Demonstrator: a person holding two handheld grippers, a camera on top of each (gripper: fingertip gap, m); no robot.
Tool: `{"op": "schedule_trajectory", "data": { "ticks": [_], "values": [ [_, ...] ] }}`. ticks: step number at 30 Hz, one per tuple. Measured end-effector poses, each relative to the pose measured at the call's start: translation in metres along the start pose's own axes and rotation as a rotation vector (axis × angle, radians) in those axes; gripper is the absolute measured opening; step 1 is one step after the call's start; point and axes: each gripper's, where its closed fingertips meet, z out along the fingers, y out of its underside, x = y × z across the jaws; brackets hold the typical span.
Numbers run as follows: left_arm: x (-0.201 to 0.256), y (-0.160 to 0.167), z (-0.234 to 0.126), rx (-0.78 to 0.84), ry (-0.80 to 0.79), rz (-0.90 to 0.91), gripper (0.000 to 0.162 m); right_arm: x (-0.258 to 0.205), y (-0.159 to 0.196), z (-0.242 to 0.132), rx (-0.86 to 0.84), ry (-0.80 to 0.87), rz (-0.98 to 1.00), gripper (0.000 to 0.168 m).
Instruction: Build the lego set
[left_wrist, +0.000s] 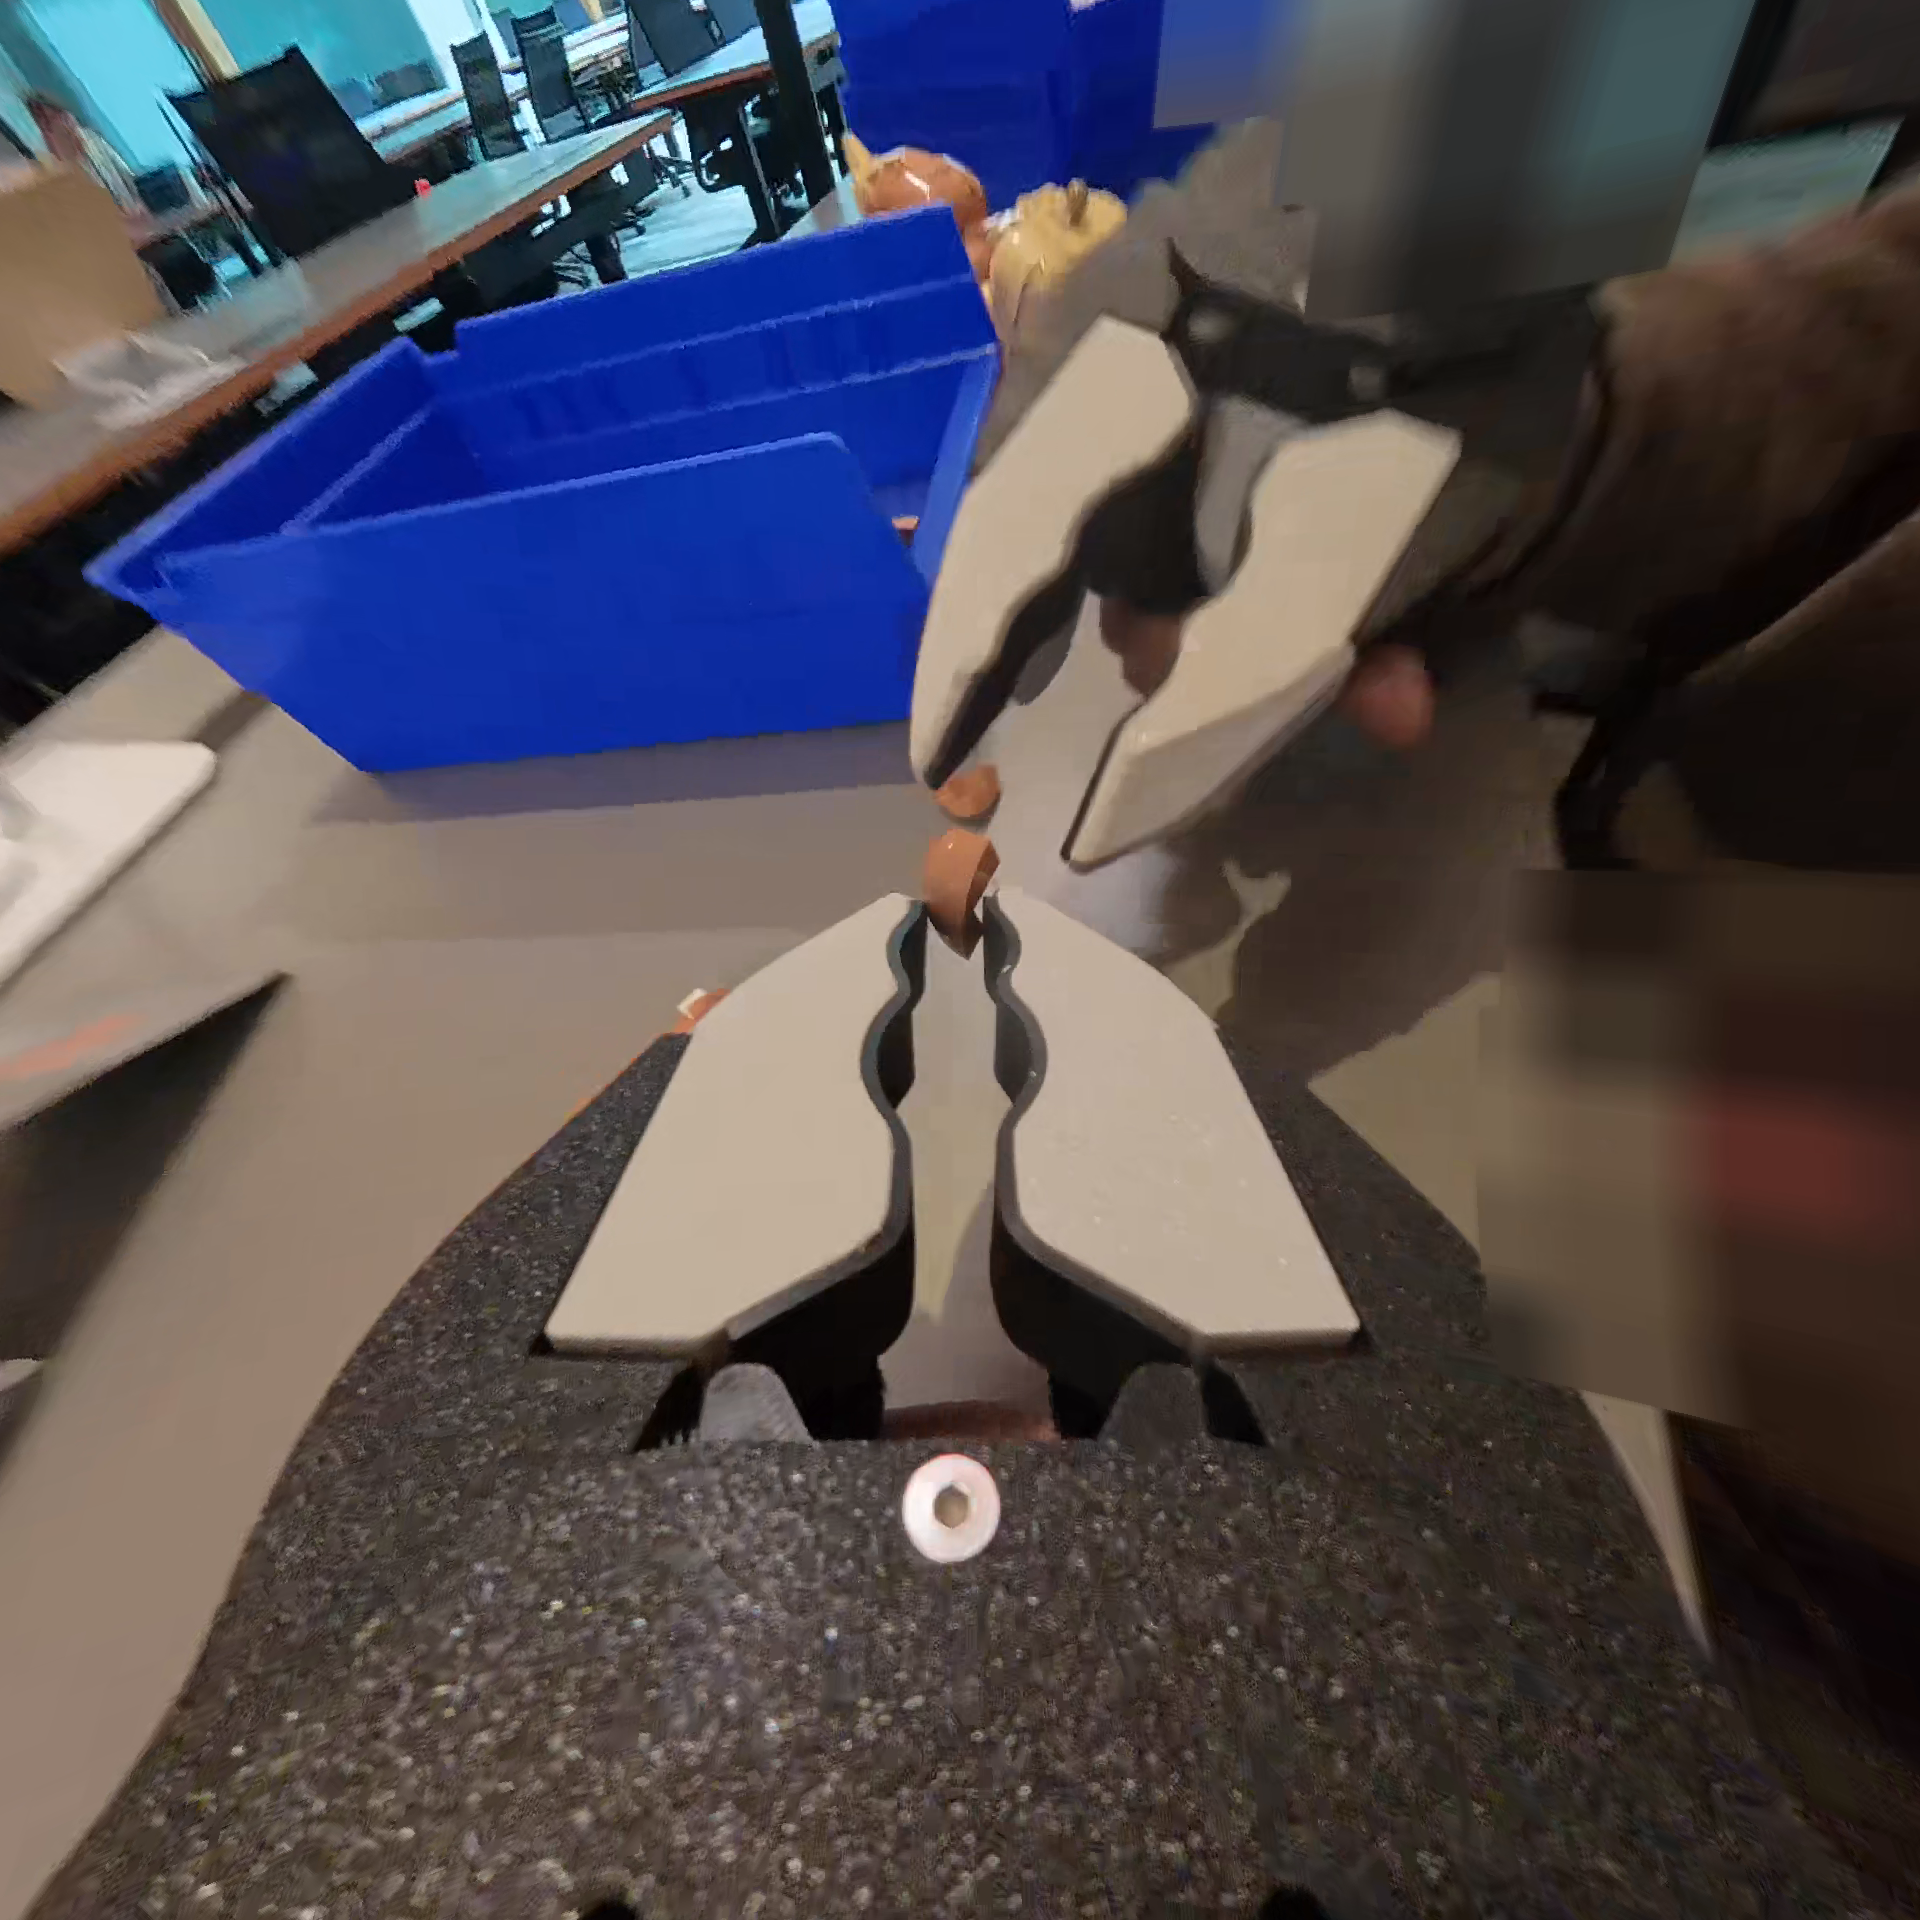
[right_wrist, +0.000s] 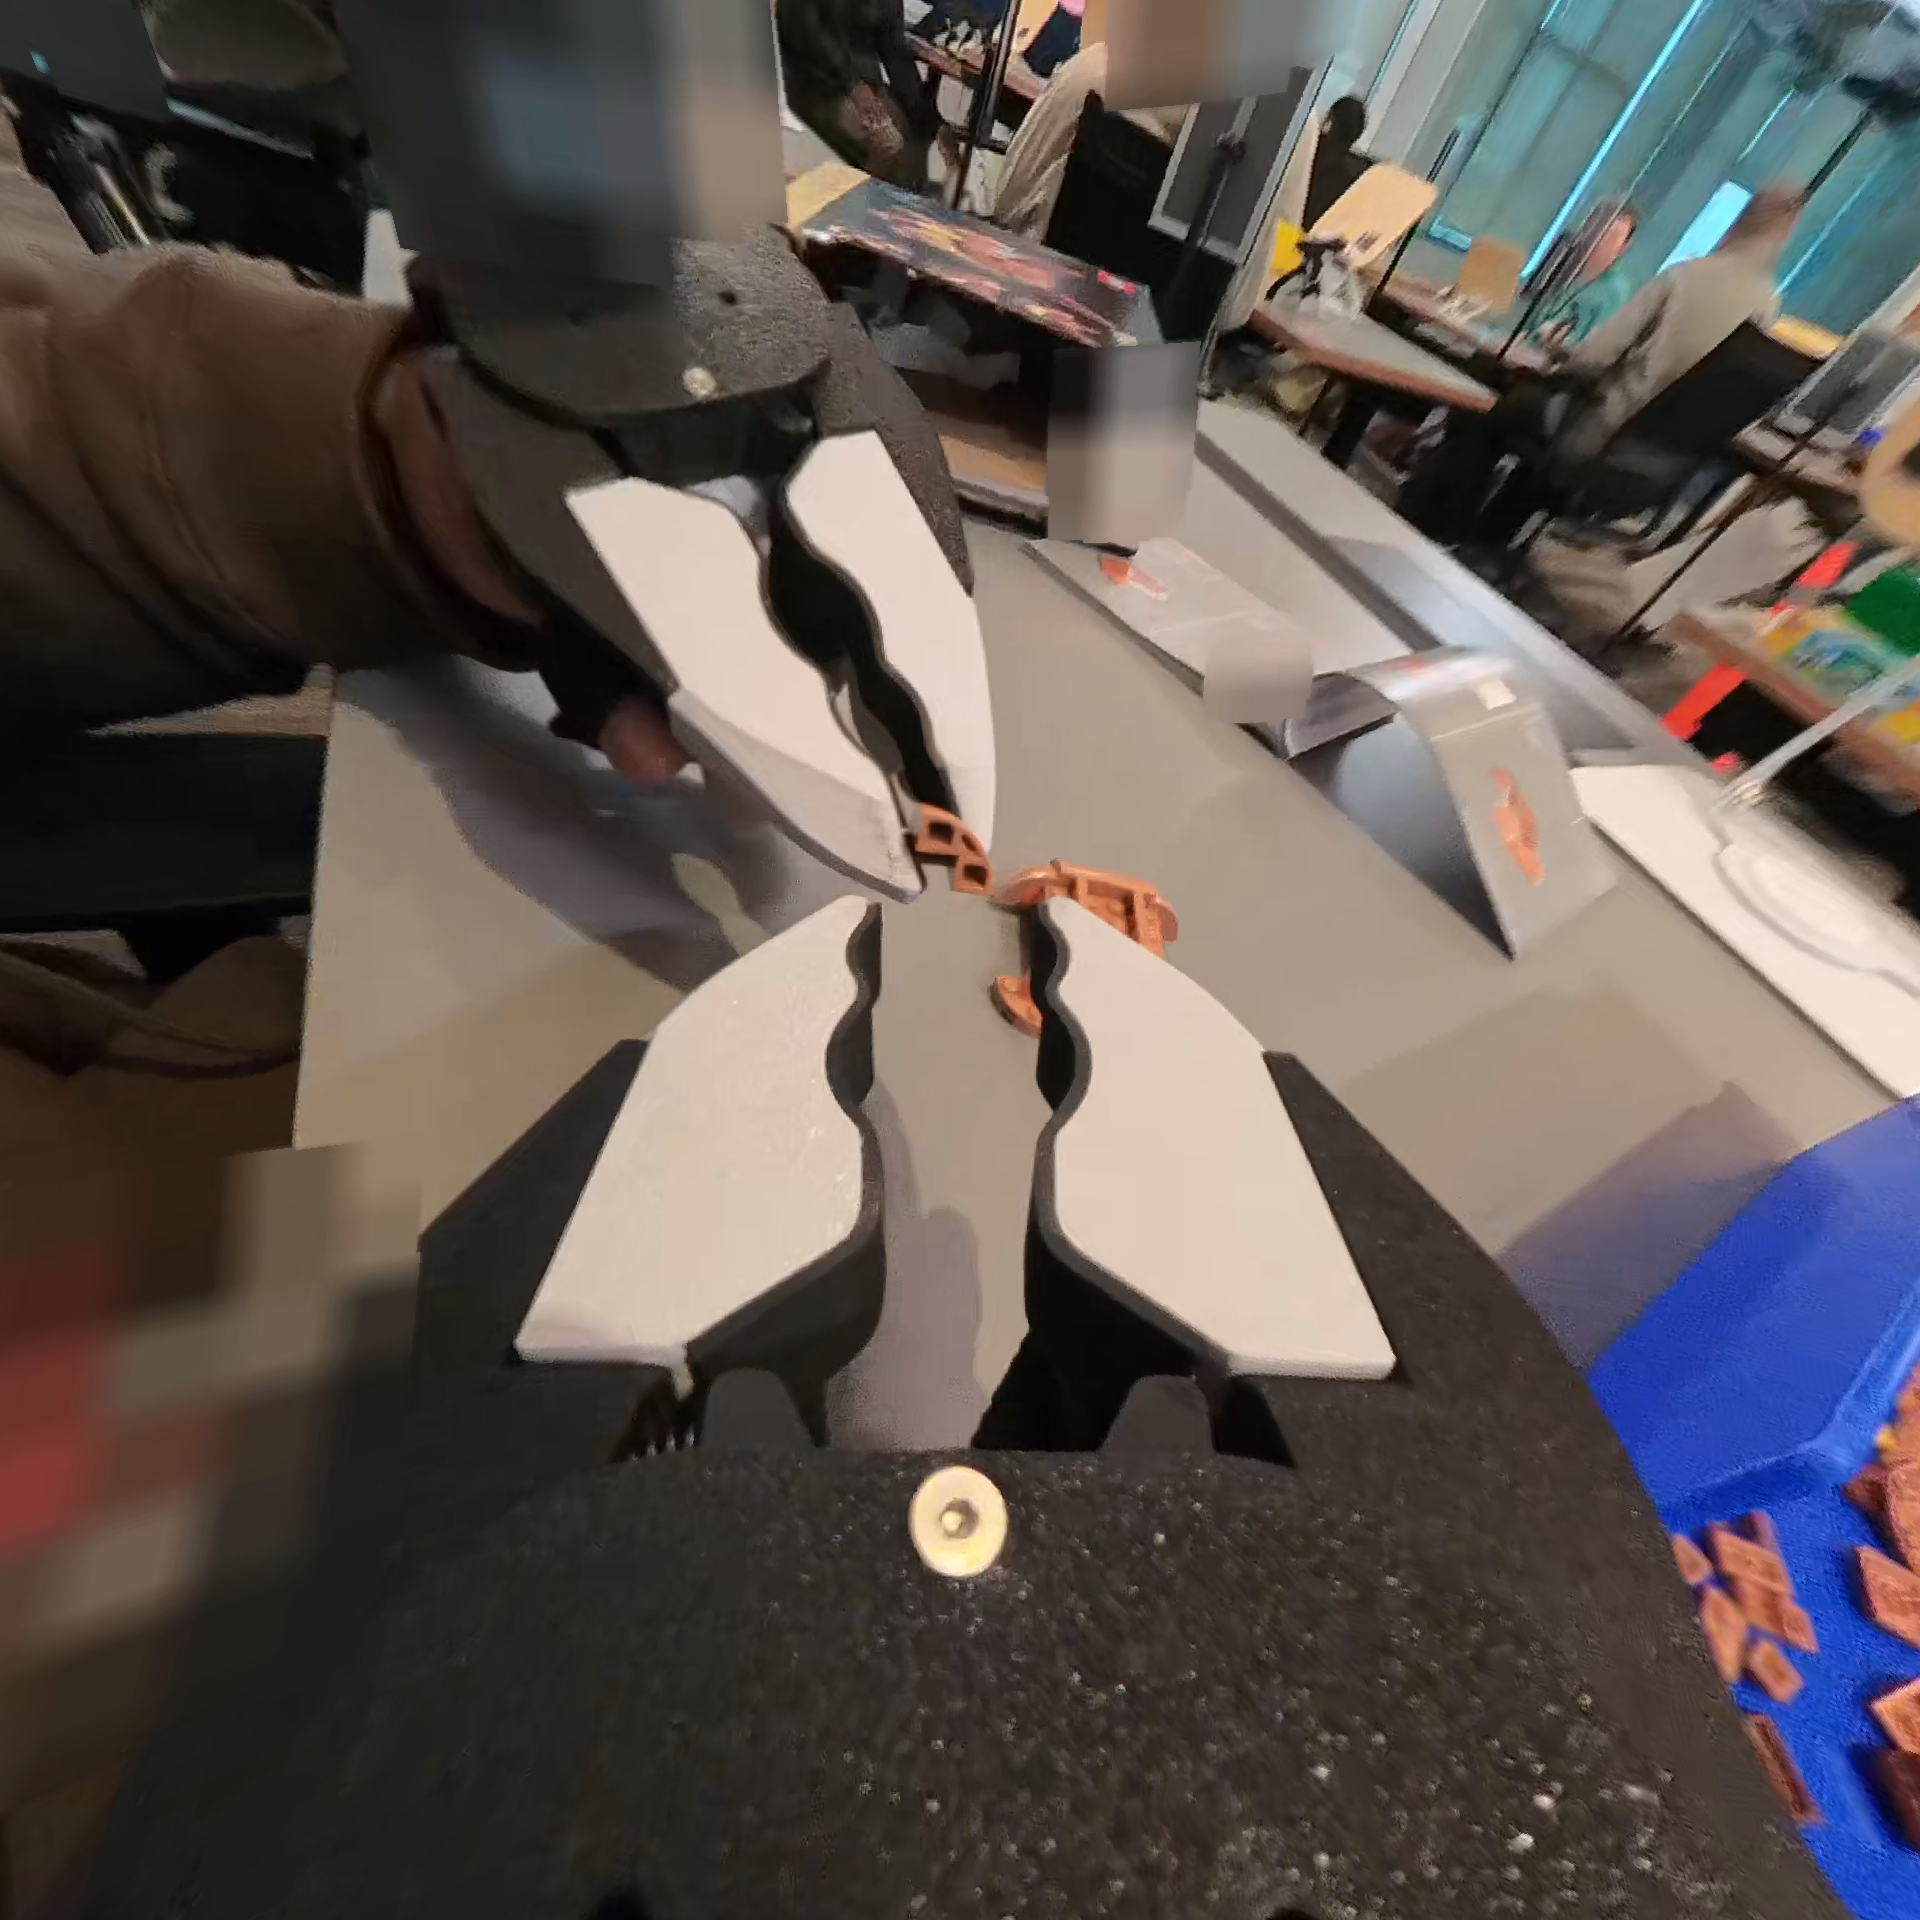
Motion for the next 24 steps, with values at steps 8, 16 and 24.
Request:
{"op": "schedule_trajectory", "data": {
  "ticks": [8, 16, 24],
  "values": [
    [0.002, 0.000, 0.007, -0.101, -0.131, 0.521, 0.010, -0.012, -0.001, -0.002, -0.035, -0.166, 0.234, 0.044],
    [0.006, 0.000, 0.013, -0.132, -0.205, 0.849, 0.010, -0.015, 0.007, 0.001, -0.097, -0.156, 0.282, 0.040],
    [0.012, 0.003, 0.015, -0.163, -0.219, 1.035, 0.010, -0.017, 0.020, 0.001, -0.167, -0.171, 0.298, 0.032]
  ]
}}
